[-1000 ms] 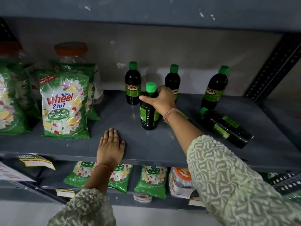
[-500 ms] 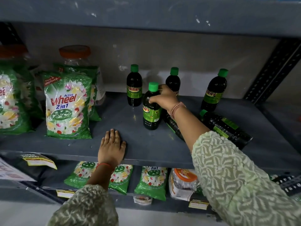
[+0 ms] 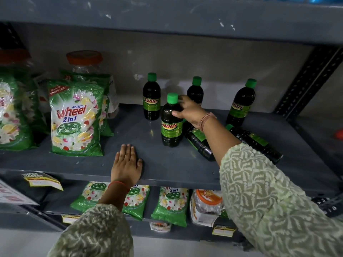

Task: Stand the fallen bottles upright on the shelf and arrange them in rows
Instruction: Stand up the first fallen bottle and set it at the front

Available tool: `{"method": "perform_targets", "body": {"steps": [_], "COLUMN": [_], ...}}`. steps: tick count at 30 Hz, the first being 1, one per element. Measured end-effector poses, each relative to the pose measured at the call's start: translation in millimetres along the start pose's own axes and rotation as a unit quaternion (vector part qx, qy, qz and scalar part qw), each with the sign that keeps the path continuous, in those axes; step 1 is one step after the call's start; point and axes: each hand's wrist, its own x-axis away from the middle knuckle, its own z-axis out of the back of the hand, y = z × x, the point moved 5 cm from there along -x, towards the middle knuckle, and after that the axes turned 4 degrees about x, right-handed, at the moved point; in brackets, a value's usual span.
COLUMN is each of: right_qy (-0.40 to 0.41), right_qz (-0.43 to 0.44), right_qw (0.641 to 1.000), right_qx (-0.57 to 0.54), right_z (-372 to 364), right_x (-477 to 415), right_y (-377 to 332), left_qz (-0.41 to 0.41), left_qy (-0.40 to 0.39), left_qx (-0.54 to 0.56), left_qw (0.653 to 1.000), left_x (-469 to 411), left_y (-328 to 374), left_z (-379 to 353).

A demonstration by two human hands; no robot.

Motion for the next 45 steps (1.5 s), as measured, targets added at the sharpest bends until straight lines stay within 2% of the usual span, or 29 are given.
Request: {"method": "perform_targets", "body": {"steps": [7, 15, 23, 33, 37, 45], "right_qy": [0.047, 0.053, 0.061, 0.003, 0.012, 0.017], "right_qz": [0.037, 0.055, 0.033, 0.067, 0.091, 0.086], "right_qw": [0.991, 0.990, 0.991, 0.993, 0.987, 0.988], "right_qx": [0.122, 0.119, 0.112, 0.094, 0.129, 0.130], "right_z": [1, -3, -8, -30, -33, -35], "right_x": [5, 11, 15, 89, 107, 112], "right_y": [-6, -7, -1, 3, -4, -6], "left_qz": [-0.012, -0.038, -0.035, -0.035, -0.037, -0.040], "left_qy": [-0.028, -0.042, -0.038, -0.043, -0.042, -0.044], "left_qx": [-0.001, -0.010, -0.007, -0.011, -0.006, -0.010], "left_qw": [1.000, 0.998, 0.999, 0.998, 0.998, 0.998], "left_x": [-2, -2, -3, -2, -2, -2], "left_y": [-2, -2, -3, -1, -2, -4], "left_z": [0, 1, 1, 2, 1, 0]}}
